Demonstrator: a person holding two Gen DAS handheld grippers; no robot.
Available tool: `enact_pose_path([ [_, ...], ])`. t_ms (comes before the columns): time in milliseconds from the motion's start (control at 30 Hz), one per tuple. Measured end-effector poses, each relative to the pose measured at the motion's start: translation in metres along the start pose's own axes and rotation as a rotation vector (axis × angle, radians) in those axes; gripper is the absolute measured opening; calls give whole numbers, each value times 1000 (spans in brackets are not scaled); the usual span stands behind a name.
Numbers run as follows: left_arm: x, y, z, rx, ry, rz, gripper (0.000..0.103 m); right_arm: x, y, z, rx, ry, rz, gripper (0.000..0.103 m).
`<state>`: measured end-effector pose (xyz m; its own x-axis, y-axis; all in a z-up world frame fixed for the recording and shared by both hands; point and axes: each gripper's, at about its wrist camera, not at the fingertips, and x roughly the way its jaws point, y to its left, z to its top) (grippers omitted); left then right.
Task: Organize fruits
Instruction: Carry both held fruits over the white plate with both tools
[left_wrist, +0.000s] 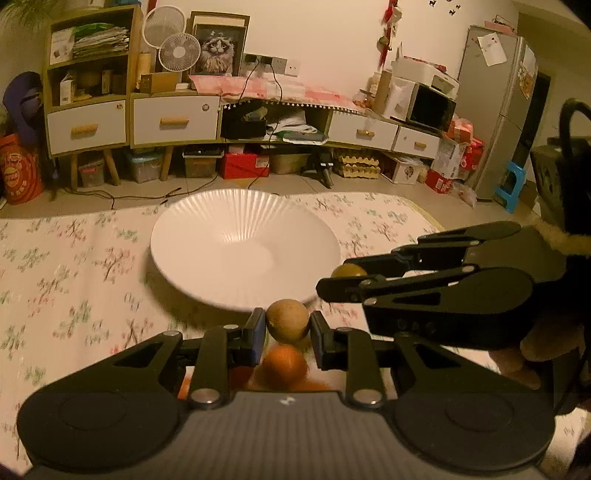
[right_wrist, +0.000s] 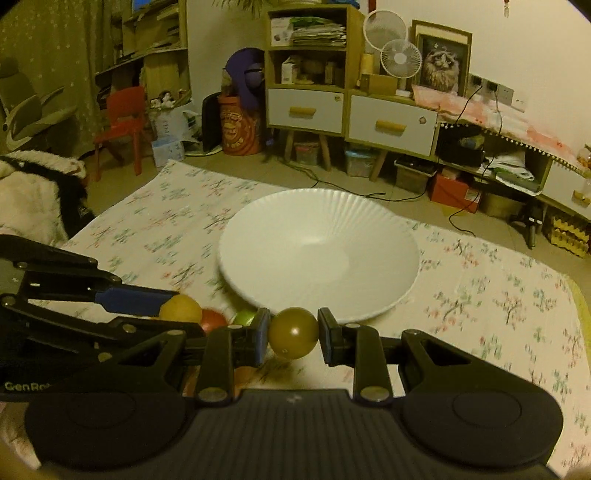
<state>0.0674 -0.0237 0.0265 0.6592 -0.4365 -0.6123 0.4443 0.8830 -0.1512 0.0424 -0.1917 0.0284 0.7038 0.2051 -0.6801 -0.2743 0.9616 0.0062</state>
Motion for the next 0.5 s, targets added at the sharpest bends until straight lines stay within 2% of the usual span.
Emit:
enact_pose_path([
  [500,54,18,23,4,43,51,29,50,-28,28,67,45,-39,25],
])
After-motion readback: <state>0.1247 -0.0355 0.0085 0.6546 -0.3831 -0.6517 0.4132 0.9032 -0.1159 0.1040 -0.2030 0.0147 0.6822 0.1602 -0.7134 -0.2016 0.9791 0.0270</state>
